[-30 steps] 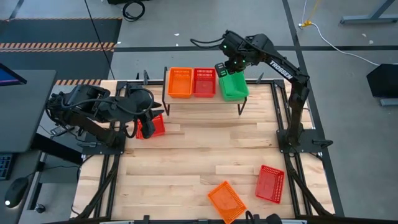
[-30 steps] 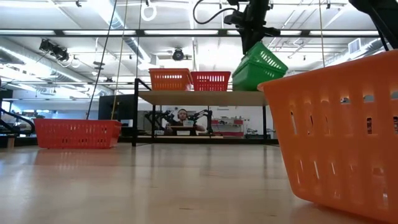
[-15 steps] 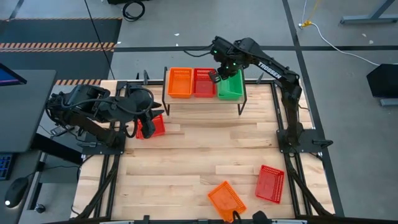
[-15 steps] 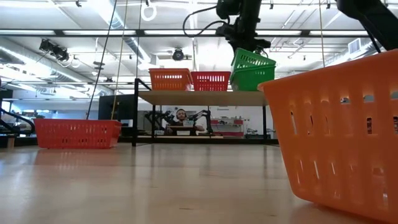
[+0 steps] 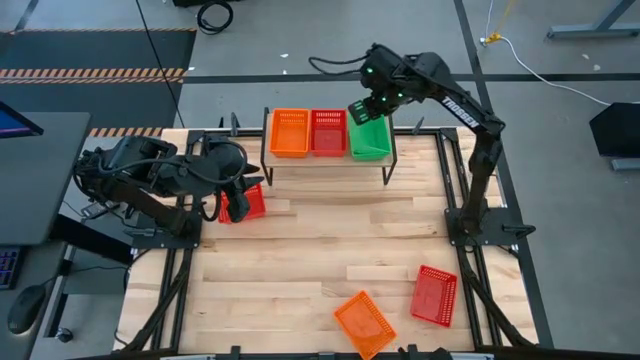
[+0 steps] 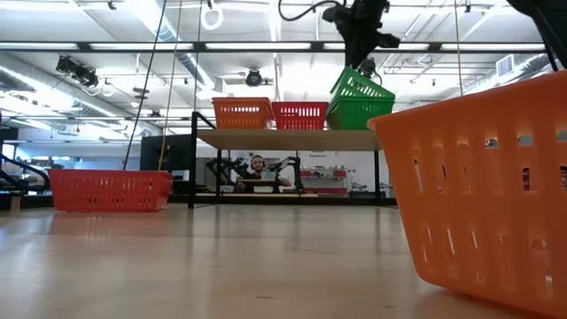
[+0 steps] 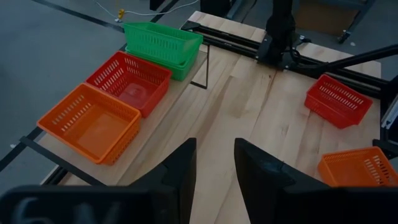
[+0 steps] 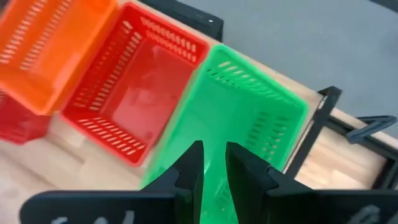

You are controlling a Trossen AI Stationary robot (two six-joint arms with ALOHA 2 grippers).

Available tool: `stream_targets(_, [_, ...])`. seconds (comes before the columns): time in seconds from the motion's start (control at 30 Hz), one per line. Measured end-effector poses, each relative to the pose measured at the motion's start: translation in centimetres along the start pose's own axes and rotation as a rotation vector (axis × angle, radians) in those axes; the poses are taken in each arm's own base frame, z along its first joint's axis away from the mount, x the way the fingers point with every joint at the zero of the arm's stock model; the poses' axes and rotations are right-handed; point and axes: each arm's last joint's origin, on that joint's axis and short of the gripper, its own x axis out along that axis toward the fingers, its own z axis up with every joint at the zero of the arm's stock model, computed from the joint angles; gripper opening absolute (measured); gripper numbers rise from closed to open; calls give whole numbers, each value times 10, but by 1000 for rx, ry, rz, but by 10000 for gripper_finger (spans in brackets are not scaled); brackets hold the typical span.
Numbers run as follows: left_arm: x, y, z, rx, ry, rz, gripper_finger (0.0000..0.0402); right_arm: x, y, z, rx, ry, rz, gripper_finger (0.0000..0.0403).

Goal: Stack baskets on shelf by color
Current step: Stack the green bin on top of the other green bin on the shelf

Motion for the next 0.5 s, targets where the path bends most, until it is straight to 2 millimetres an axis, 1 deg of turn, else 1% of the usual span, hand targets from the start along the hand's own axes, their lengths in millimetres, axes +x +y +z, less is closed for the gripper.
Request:
stream_targets(0.17, [0, 0, 0, 0, 0, 0, 117, -2, 7, -4, 2, 27, 59, 74])
stream_targets(0.27, [0, 0, 0, -1, -1, -1, 117, 3, 11, -4, -5, 44, 74, 82])
stream_targets(0.37, [0, 0, 0, -1, -2, 0, 117, 7, 11, -1, 19, 39, 80, 110])
stream_targets(0.5, [0, 0, 0, -1, -2, 0, 117, 9, 10, 4, 83, 19, 94, 164])
